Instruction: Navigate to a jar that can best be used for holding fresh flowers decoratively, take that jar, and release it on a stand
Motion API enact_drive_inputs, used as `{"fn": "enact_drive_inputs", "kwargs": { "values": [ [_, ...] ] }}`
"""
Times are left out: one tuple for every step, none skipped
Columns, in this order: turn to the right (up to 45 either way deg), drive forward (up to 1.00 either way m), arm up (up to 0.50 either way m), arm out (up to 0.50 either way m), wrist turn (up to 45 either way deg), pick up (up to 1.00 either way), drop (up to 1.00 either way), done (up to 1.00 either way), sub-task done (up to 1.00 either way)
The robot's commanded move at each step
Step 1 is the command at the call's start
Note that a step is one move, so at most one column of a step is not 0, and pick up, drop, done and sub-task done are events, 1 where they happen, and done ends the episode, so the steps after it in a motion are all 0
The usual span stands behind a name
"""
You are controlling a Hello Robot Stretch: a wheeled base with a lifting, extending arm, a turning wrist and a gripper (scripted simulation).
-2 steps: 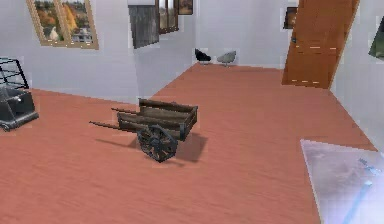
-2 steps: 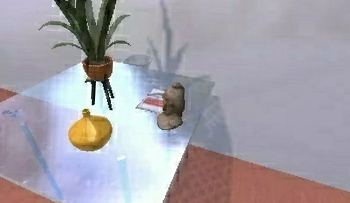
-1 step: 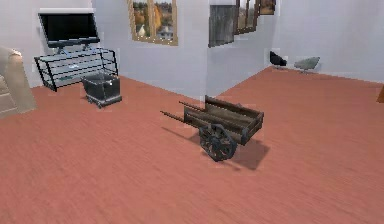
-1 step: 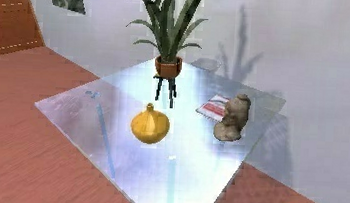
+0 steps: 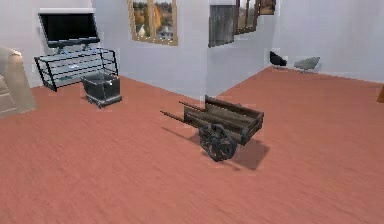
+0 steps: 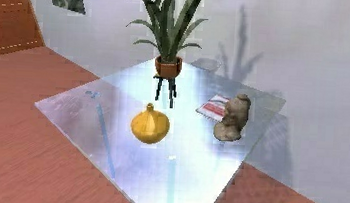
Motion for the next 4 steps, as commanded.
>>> {"fn": "enact_drive_inputs", "kwargs": {
  "values": [
    [0.0, 0.0, 0.38, 0.0, 0.0, 0.0, 0.0, 0.0, 0.0],
    [0.0, 0.0, 0.0, 0.36, 0.0, 0.0, 0.0, 0.0, 0.0],
    [0.0, 0.0, 0.0, 0.0, 45.0, 0.0, 0.0, 0.0, 0.0],
    [0.0, 0.0, 0.0, 0.0, 45.0, 0.0, 0.0, 0.0, 0.0]
  ]
}}
